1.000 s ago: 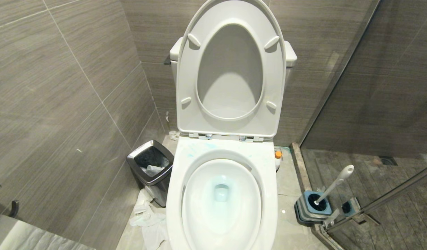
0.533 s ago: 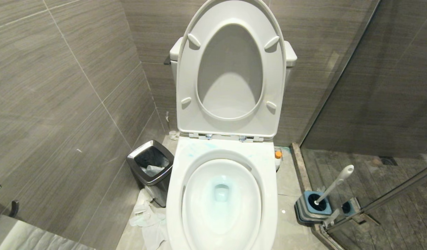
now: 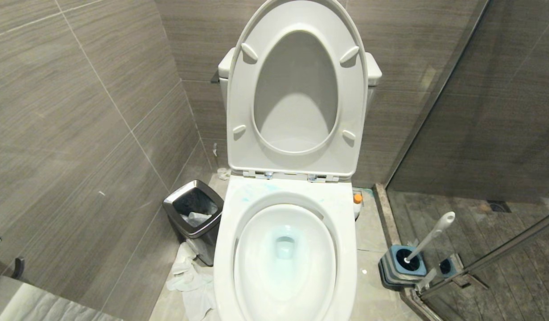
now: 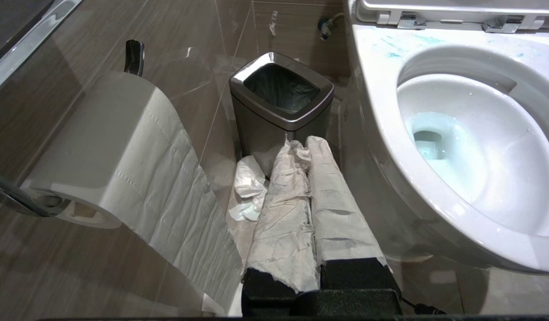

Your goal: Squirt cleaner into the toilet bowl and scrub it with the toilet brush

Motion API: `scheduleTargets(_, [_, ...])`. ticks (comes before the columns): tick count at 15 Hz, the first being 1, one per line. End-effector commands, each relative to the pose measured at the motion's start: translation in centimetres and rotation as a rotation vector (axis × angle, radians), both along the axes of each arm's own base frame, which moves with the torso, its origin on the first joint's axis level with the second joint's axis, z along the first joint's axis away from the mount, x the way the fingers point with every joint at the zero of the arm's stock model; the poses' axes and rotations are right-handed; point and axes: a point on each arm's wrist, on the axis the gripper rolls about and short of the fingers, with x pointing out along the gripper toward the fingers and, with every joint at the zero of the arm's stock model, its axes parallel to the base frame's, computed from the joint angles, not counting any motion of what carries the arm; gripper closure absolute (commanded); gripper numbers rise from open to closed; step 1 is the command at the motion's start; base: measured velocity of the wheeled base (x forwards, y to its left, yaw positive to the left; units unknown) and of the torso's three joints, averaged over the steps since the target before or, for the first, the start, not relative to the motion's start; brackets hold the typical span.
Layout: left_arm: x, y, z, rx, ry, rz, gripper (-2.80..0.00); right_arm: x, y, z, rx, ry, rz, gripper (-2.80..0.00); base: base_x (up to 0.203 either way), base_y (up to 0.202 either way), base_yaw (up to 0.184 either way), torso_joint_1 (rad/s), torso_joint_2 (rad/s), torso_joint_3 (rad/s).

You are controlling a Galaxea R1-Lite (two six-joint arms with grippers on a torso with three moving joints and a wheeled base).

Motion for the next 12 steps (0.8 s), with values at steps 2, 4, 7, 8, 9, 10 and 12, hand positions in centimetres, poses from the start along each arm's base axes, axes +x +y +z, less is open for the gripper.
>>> scheduleTargets(2, [0.05, 0.0, -0.17, 0.0, 0.007, 0.001, 0.0, 0.08, 0.0, -0.29, -0.001, 0.01, 0.001, -2.8, 0.0, 0.0, 0.0, 0.0, 0.0, 0.0])
scheduleTargets(4, [0.06, 0.0, -0.21, -0.001, 0.008, 0.001, 0.0, 0.08, 0.0, -0.29, -0.001, 0.01, 0.001, -2.8, 0.0, 0.0, 0.0, 0.0, 0.0, 0.0])
scheduleTargets(7, [0.05, 0.0, -0.17, 0.0, 0.007, 0.001, 0.0, 0.08, 0.0, -0.28, -0.001, 0.009, 0.001, -2.8, 0.0, 0.0, 0.0, 0.0, 0.0, 0.0])
scheduleTargets(8, [0.06, 0.0, -0.2, 0.0, 0.008, 0.001, 0.0, 0.08, 0.0, -0.29, -0.001, 0.01, 0.001, -2.8, 0.0, 0.0, 0.0, 0.0, 0.0, 0.0])
scheduleTargets(9, [0.06, 0.0, -0.21, 0.0, 0.008, 0.001, 0.0, 0.08, 0.0, -0.29, -0.001, 0.01, 0.001, -2.8, 0.0, 0.0, 0.0, 0.0, 0.0, 0.0])
scheduleTargets(10, [0.05, 0.01, -0.17, 0.0, 0.007, 0.002, 0.0, 0.08, 0.0, -0.29, -0.001, 0.01, 0.001, -2.8, 0.0, 0.0, 0.0, 0.0, 0.0, 0.0])
scheduleTargets(12, [0.05, 0.0, -0.17, -0.001, 0.007, 0.001, 0.0, 0.08, 0.0, -0.29, -0.001, 0.01, 0.001, -2.8, 0.0, 0.0, 0.0, 0.0, 0.0, 0.0])
